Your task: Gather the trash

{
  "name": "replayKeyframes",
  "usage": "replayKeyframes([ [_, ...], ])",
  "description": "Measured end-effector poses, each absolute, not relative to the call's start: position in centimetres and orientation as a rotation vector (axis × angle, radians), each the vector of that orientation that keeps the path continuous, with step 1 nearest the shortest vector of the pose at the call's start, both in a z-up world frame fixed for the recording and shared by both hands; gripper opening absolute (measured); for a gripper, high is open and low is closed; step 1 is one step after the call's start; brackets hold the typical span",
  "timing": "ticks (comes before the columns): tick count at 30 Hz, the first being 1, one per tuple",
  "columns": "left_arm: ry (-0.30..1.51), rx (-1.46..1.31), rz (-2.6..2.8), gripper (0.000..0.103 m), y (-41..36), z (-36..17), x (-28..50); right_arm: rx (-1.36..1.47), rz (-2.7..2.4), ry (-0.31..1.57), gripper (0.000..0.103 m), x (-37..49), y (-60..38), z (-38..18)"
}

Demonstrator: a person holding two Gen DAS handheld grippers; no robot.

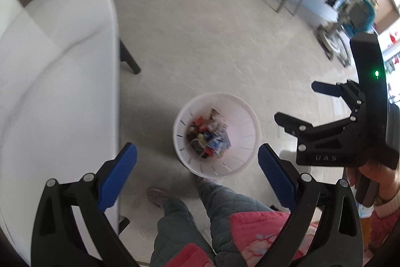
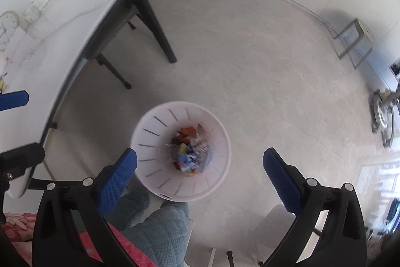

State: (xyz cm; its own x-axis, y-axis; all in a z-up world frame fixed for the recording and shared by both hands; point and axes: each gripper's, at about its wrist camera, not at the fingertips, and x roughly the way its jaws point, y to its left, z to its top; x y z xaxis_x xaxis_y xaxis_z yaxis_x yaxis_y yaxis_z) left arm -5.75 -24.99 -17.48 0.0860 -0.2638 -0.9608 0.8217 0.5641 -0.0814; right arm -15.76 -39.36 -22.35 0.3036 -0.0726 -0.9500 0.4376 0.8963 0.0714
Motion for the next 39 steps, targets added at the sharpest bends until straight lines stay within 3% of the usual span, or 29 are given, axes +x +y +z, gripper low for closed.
replayKeyframes([
  [14, 1.100, 0.252, -0.514, 0.095, -11.8, -9.8, 1.4, 0.184, -0.115, 1.112, 0.100, -5.7, -29.5, -13.6],
  [30, 1.070, 0.157, -0.381, 0.095, -5.5, -8.3, 3.5, 0.116, -0.058, 1.080, 0.100, -1.8, -24.0, -11.1],
  [39, 0.911, 0.126, -0.254, 0.095, -2.1, -2.6, 3.5, 0.041, 0.001, 0.932, 0.100, 0.2, -20.1, -5.4],
])
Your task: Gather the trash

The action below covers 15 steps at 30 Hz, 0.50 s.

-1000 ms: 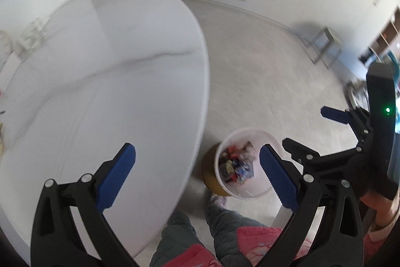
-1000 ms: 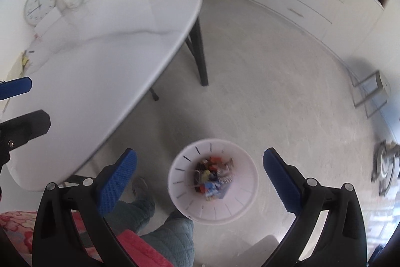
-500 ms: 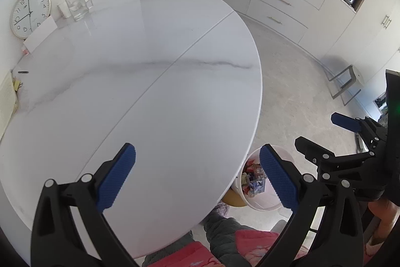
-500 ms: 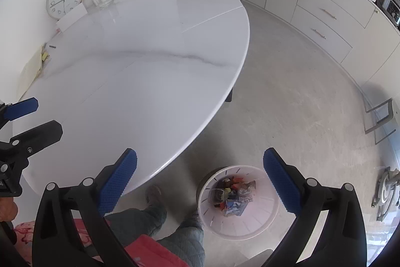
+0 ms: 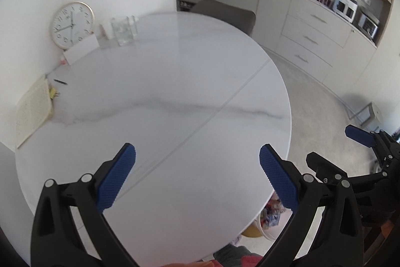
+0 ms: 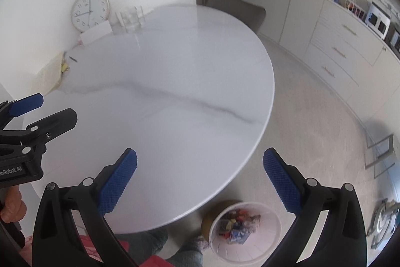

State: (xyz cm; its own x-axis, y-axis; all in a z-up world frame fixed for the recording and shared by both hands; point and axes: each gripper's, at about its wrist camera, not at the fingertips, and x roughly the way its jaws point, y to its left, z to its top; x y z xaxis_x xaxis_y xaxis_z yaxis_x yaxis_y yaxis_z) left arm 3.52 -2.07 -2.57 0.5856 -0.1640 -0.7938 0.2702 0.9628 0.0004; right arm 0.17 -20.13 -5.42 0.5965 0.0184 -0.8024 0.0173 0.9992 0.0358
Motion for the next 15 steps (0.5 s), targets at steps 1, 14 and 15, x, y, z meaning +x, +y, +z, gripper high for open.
replayKeyframes([
  [1, 0.898, 0.123, -0.237, 0.095, -1.6, -2.0, 3.5, 0.036, 0.009, 0.917, 0.100, 0.3, -19.9, -4.8],
  [14, 0.834, 0.071, -0.082, 0.095, 3.0, 0.7, 3.1, -0.022, 0.101, 0.810, 0.100, 1.2, -17.2, -0.6],
  [15, 0.833, 0.073, -0.079, 0.095, 3.0, 0.6, 3.1, -0.025, 0.105, 0.813, 0.100, 1.4, -17.0, -0.6],
])
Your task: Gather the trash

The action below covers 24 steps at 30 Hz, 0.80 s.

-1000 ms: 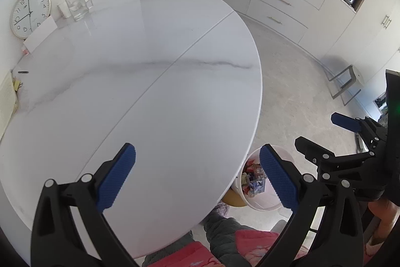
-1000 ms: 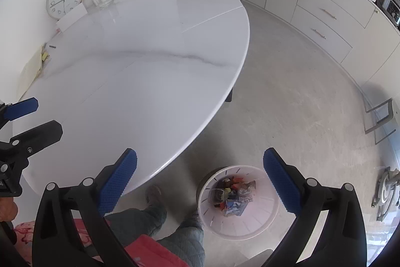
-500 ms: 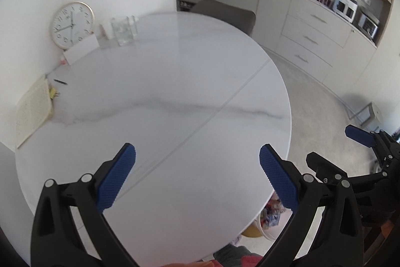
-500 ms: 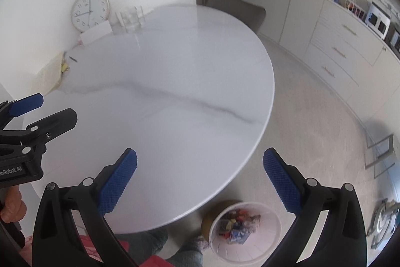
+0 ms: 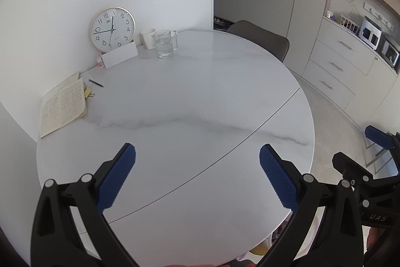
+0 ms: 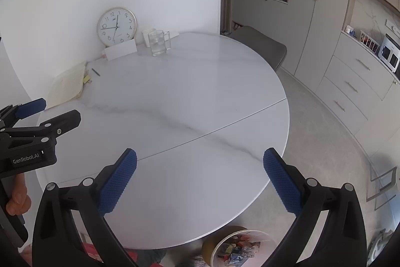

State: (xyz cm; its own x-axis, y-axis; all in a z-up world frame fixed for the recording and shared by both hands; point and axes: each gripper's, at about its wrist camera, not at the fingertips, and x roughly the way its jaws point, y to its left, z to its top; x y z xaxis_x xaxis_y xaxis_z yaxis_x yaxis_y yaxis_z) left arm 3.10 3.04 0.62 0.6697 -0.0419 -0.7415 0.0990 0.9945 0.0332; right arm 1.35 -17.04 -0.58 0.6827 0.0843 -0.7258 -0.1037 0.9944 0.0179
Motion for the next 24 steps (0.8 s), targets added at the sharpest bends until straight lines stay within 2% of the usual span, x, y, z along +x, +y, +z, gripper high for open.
replayKeyframes([
  [24, 0.854, 0.074, -0.075, 0.095, 2.3, 0.0, 4.4, -0.038, 0.107, 0.840, 0.101, 1.8, -17.1, -1.4],
])
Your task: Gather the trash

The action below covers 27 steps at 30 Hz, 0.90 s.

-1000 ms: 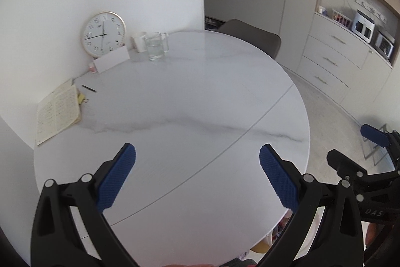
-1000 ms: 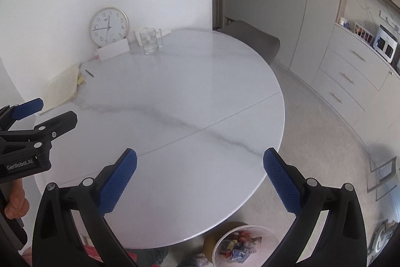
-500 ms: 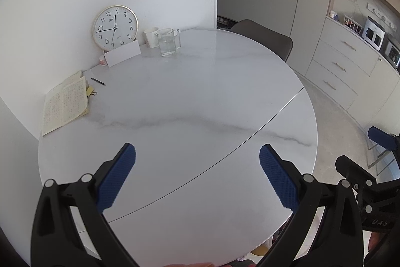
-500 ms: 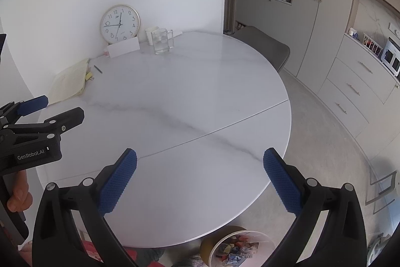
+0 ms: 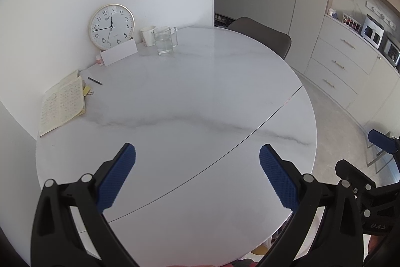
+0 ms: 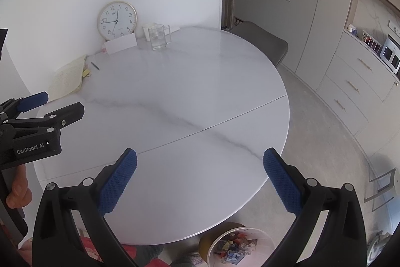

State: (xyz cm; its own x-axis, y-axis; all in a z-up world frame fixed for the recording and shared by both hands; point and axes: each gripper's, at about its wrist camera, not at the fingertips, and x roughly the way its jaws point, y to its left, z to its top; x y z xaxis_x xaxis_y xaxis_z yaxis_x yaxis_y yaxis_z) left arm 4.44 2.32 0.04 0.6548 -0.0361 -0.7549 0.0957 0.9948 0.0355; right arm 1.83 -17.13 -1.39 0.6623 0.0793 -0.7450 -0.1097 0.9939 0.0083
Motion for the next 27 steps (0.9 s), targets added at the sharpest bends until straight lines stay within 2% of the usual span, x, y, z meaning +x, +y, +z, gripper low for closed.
replayKeyframes([
  [27, 0.857, 0.104, -0.070, 0.095, 2.31, -0.17, 4.59, -0.037, 0.113, 0.867, 0.101, 2.02, -16.71, -2.31],
])
